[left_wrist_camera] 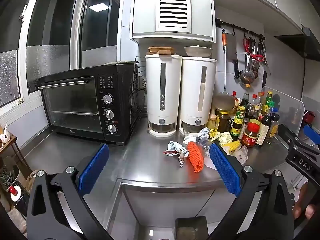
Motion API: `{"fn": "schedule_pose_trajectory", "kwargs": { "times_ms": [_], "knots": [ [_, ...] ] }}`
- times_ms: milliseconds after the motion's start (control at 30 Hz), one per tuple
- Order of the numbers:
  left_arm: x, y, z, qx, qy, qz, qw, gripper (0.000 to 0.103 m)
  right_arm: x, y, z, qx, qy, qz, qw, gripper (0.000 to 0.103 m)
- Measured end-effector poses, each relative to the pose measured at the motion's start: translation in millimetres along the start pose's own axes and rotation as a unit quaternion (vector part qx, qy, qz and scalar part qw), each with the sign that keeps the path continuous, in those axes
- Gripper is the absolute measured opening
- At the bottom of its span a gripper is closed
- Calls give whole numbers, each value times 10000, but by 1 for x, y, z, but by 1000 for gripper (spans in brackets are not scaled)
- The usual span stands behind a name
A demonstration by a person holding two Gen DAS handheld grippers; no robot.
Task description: Collect trash
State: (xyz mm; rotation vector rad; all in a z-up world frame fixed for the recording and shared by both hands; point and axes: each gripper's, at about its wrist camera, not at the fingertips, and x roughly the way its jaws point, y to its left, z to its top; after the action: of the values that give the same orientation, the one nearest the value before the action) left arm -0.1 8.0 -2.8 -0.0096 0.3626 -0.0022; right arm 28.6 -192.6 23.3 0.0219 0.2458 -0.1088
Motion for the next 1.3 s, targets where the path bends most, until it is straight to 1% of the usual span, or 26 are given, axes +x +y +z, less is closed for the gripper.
{"fn": "schedule_pose_trajectory", "kwargs": {
  "times_ms": [167,233,333,1300],
  "knots": [
    [-1,1,-5,-10,-26,11,10000,95,1,1,-1,3,38,9,10000,100],
    [-1,-6,0,1,-4,27,10000,95,1,2,-1,4,40,15,10000,100],
    [-1,-6,2,-12,19,26,10000,95,1,2,-2,-12,46,29,10000,100],
    [-5,-8,3,-31,12,-9,10000,95,2,11,0,-39,108,76,9999,100]
  ]
}}
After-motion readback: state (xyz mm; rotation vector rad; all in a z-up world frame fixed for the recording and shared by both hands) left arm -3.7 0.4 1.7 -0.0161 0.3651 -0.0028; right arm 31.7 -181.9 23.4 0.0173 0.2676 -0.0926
